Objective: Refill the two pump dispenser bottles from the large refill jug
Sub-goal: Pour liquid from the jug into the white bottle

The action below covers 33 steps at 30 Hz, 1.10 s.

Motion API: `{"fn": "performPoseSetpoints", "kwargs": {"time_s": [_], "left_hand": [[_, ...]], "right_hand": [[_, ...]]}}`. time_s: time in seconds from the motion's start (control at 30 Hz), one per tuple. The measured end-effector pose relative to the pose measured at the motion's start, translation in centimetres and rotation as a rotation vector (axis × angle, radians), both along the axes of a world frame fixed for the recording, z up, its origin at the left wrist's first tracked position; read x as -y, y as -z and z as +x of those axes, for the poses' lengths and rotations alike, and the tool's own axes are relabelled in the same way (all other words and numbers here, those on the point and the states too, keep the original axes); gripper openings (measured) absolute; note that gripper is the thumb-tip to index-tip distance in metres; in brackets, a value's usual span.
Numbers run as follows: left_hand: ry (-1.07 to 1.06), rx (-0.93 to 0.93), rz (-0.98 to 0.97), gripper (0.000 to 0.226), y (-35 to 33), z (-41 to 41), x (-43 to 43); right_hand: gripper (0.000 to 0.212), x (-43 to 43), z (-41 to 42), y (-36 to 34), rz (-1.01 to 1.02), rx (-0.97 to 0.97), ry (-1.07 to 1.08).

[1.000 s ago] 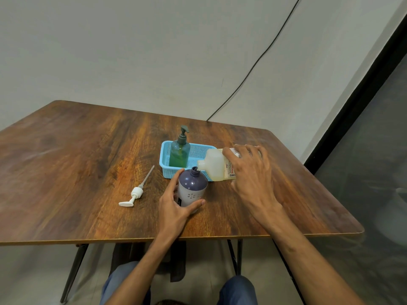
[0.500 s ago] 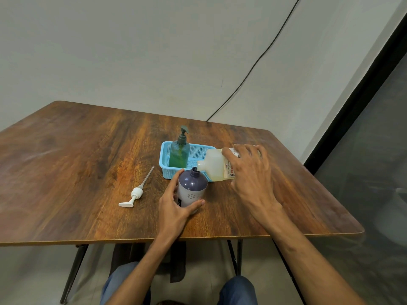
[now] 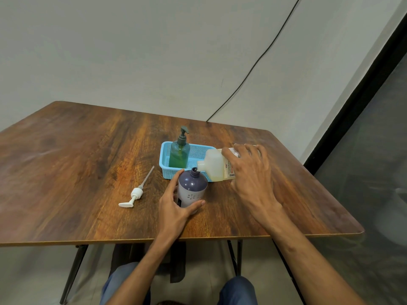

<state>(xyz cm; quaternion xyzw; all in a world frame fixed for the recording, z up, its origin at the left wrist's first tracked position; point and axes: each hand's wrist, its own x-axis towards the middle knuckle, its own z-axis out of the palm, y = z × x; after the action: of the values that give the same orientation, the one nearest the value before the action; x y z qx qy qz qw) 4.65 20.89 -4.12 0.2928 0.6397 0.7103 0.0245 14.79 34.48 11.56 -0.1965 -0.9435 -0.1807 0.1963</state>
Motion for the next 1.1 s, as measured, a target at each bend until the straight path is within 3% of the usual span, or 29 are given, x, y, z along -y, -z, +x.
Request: {"fn": "performPoseSetpoints", "kwargs": {"time_s": [1.1], "left_hand": [[-0.023,-0.011,-0.017,0.102,0.09,0.01,-0.04]], "right_hand": [[0.073,-0.09,-0.19,0.16,-0.032,-0.054,-0.038]]}}
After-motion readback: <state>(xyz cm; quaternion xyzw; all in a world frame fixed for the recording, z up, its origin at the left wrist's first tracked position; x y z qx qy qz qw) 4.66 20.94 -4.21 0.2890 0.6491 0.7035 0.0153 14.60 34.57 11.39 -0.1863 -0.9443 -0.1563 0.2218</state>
